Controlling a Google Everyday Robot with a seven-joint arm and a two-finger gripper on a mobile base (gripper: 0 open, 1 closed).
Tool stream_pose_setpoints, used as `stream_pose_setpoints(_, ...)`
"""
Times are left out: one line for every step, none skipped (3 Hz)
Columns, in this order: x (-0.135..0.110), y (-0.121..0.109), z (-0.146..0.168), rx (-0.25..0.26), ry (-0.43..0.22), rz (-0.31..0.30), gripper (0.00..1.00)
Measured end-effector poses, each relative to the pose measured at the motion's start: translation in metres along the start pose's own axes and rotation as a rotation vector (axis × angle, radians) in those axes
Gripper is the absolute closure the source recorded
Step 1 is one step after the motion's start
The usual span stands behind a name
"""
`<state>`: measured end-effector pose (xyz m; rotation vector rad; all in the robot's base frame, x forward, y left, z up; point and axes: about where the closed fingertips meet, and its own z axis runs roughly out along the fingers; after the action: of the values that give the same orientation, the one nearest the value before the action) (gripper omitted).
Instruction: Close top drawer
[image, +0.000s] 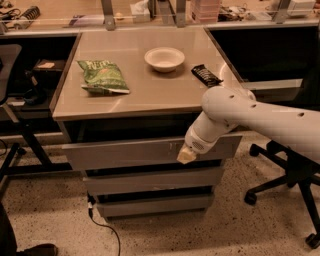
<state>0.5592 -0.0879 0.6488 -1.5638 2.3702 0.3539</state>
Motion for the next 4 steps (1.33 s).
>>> stream_pose_setpoints(-0.0217, -0.0221, 0.0009, 0.027, -0.004, -0.023, 1.00)
stream_pose_setpoints(-0.0235, -0.0229, 0.0003, 0.029, -0.006, -0.024, 0.81)
stream_pose_setpoints(-0.0235, -0.0229, 0.0003, 0.029, -0.006, -0.024, 0.58)
stream_pose_setpoints(-0.0235, -0.0229, 0.0003, 0.029, -0.006, -0.024, 0.34)
